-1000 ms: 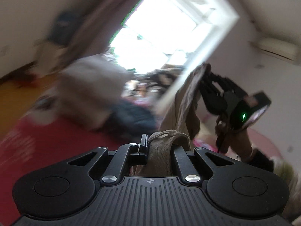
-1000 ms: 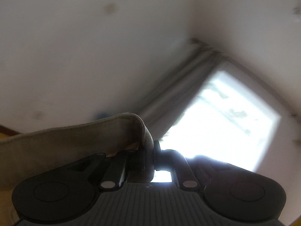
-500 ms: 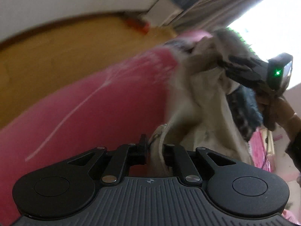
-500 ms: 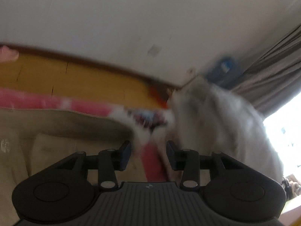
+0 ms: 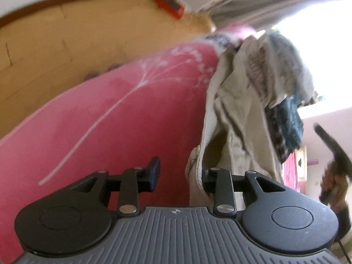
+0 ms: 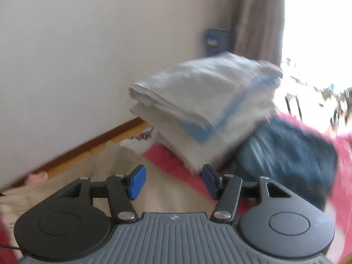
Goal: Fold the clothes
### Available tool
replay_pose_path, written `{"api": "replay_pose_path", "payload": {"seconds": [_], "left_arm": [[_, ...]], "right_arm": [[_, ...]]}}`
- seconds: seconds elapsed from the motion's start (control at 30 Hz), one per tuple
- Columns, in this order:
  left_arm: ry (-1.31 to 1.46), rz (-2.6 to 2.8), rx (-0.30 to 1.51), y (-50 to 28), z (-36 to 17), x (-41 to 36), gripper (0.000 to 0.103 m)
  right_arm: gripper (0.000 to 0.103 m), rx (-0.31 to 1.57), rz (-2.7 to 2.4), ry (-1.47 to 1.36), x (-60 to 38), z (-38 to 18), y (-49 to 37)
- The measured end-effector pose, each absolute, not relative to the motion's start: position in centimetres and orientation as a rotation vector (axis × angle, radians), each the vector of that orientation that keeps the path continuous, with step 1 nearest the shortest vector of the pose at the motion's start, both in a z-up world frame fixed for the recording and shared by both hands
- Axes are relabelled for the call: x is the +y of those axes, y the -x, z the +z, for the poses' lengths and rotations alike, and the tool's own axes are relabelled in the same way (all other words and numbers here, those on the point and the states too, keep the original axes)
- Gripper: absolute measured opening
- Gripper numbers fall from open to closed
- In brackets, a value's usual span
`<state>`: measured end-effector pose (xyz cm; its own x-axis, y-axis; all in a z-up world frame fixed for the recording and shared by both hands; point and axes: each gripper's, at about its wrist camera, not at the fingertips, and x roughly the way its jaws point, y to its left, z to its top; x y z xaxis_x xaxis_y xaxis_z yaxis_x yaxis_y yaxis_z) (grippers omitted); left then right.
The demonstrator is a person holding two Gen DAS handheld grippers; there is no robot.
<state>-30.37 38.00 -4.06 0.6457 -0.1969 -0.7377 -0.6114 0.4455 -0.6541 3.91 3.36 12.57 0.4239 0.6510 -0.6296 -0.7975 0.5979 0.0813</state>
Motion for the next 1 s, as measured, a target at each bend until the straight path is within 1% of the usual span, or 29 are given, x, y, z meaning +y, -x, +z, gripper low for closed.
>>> {"api": "replay_pose_path", "payload": {"seconds": [0.07,0.23,0.37,0.47,0.63,0.8,0.83,1.0], "left_arm": [[1.100,0.318,0.917,30.3,-3.9,39.0,0.033],[1.011,0.424,0.927,30.9,-1.3,41.7,0.033],[0.866,0.433,0.922,28.2,1.3,40.9,0.034],[0.716,0.378,0.968,25.2,1.1,37.5,0.035],[0.464,0.288,1.037,20.3,0.8,31.9,0.039],[0.199,0.277,1.139,17.8,-1.7,28.7,0.041],[0.174,0.272,1.153,17.4,-2.2,28.5,0.043],[0.156,0.276,1.174,17.0,-3.3,28.2,0.044]], "right_arm": [[0.059,0.710,0.898,0.183,1.2,11.6,-2.1],[0.059,0.807,0.847,0.028,-4.2,9.1,2.6],[0.058,0.849,0.819,0.126,-3.5,7.2,7.8],[0.058,0.843,0.802,0.157,-2.9,7.1,9.6],[0.058,0.870,0.717,0.074,-3.6,8.0,10.2],[0.058,0.921,0.636,0.038,-4.8,8.0,10.5],[0.058,0.926,0.633,0.038,-5.1,8.0,10.7],[0.058,0.932,0.627,0.035,-6.9,8.5,11.5]]}}
